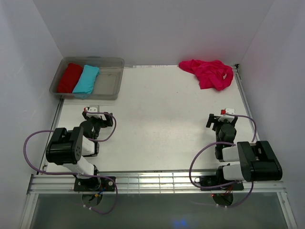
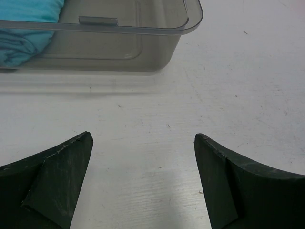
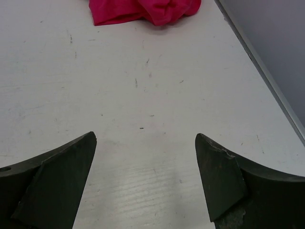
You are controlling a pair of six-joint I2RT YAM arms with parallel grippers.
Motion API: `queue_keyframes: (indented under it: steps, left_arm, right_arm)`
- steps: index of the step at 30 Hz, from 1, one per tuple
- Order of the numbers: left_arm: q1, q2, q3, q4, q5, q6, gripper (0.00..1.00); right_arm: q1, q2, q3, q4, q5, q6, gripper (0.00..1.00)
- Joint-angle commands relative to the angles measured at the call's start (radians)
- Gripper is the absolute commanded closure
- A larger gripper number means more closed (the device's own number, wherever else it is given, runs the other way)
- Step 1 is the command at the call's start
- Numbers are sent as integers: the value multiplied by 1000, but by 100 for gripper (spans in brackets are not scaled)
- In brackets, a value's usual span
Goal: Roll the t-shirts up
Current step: Pick up the T-shirt at the corner of the board.
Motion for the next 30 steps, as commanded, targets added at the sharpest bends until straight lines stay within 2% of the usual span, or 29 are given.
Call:
queue_keyframes:
  steps: [1,4,6,8,10,11,12,14,15,16,19,20,21,23,24,25,30]
  left_arm:
    - [-4,-15,7,1,0,6,2]
    - [-4,-15,7,1,10,9,2]
    - [-4,-15,7,4,20,14,2]
    - [-2,-33,-5,25,128,40,4]
    - [-4,-110,2,-81,251,121,4]
    - [-5,-201,31,-173,326,140,4]
    - [-17,-236,103,-335,329,149,5]
    - [-19,-265,193,-492,349,109,6]
    - [-24,-258,249,-687,377,117,9]
    - [-25,-254,339,-768,394,132,14]
    - [-94,-296,437,-994,400,186,14]
    - [-105,-308,473,-1060,397,236,13]
    - [-114,-308,523,-1228,383,253,13]
    - [-116,-297,678,-1460,365,272,13]
    - [-114,-294,718,-1510,343,273,13]
    - [-114,-297,750,-1544,292,275,12]
    - [-114,-273,915,-1706,208,293,10]
  right_arm:
    - [4,-155,46,-110,8,-15,10]
    - [4,-358,118,-379,48,78,10]
    - [4,-433,146,-444,23,90,10]
    - [4,-493,201,-525,-17,90,9]
    - [4,-482,268,-623,-21,106,8]
    - [4,-462,369,-747,-21,115,7]
    - [4,-433,426,-809,-24,126,6]
    - [4,-314,605,-921,-47,176,2]
    - [4,-263,667,-1016,-60,192,1]
    - [4,-160,730,-1059,-96,205,0]
    - [4,57,969,-1230,-112,253,0]
    - [4,108,1030,-1280,-98,267,1]
    - [4,212,1154,-1335,-81,287,3]
    - [3,309,1276,-1455,-51,299,9]
    - [4,402,1380,-1484,-49,302,10]
    - [4,447,1428,-1521,-41,304,10]
    - [4,732,1655,-1570,-27,360,10]
